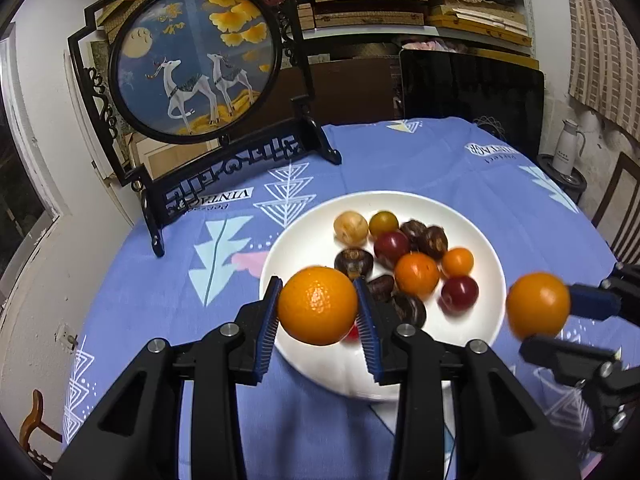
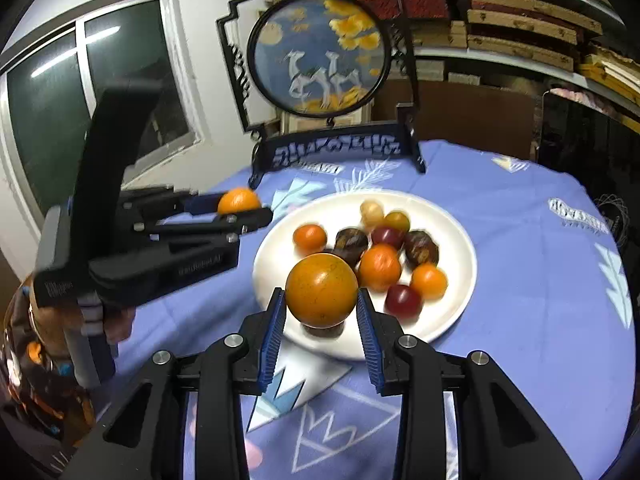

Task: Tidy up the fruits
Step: 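Lower the mandarin onto the plate with the left tool while the right places its mandarin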

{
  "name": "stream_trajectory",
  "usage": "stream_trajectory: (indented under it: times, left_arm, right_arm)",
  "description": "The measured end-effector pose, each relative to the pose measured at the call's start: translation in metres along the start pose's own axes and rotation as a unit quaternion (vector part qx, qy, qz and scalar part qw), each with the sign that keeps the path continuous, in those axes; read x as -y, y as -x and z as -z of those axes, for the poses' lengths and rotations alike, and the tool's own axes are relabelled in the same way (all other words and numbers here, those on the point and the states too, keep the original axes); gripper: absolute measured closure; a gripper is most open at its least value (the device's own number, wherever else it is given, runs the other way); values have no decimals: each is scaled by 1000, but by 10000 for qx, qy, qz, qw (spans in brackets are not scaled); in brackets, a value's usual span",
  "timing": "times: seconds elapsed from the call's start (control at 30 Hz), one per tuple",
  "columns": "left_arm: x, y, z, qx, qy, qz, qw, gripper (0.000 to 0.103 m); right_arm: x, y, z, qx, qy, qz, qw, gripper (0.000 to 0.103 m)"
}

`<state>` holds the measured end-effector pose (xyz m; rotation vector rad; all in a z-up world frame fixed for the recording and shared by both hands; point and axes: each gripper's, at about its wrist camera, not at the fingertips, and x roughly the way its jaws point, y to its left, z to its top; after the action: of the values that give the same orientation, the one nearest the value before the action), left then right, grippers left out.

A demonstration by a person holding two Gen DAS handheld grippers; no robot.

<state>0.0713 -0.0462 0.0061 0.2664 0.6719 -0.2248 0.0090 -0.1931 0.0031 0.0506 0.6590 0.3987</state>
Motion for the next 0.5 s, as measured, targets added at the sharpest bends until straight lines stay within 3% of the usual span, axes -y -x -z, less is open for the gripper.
stream_trajectory:
  times: [0.5]
  left_arm:
    - [-3, -32, -26, 90, 47, -175, 9998, 67]
  right_arm:
    - [21, -28, -36, 142, -103, 57, 9998, 66]
